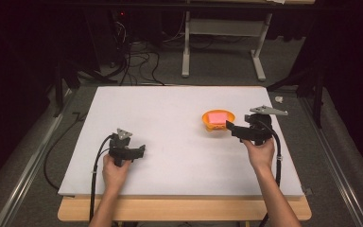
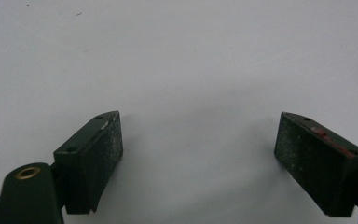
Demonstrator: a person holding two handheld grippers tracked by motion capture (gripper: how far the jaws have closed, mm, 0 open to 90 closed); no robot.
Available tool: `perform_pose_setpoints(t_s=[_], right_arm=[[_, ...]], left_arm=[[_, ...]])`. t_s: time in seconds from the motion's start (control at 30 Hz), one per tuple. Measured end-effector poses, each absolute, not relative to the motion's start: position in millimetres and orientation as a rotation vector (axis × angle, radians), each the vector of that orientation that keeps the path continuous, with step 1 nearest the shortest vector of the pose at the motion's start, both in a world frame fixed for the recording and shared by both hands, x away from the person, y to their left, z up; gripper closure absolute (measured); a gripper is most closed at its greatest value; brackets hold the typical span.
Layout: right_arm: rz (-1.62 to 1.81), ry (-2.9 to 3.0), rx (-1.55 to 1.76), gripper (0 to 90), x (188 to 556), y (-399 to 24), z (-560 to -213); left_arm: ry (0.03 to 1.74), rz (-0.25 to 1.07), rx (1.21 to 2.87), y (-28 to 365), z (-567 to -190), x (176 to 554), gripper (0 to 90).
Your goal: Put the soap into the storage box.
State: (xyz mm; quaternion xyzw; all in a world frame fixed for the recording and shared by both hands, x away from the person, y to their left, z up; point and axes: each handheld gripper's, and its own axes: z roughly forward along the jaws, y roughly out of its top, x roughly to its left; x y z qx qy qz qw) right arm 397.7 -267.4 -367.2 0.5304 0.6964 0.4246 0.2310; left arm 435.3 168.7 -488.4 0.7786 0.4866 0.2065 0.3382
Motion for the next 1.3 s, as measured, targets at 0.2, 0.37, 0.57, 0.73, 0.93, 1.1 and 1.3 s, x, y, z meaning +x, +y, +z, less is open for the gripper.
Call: perform_pose_setpoints(t_s=[0.2,0.37,0.57,0.73,0.93,1.1,1.3], right_arm=[[1.186,1.903,1.449,19.5,387.4,-272.1,-367.8],[1.200,1.898,1.443,19.9,380.2,-275.2,-369.5],[1.210,1.895,1.444,20.0,371.4,-279.0,-375.9],[1.219,1.910,1.443,20.0,365.4,-281.4,-380.6],[1.235,1.912,1.450,20.0,357.8,-283.8,-386.5],[1.244,1.927,1.451,20.0,352.7,-282.8,-392.9],[1.256,1.931,1.453,20.0,348.1,-282.5,-399.1]], left_arm=[[1.267,0.538,2.029,168.7,-488.4,435.3,15.9],[1.268,0.539,2.029,168.7,-488.4,435.2,15.9],[1.267,0.540,2.027,168.7,-488.5,435.3,15.9],[1.266,0.540,2.027,168.7,-488.5,435.2,15.9],[1.267,0.540,2.027,168.6,-488.5,435.3,15.9],[1.267,0.539,2.027,168.6,-488.5,435.3,15.9],[1.268,0.538,2.029,168.7,-488.4,435.3,15.9]])
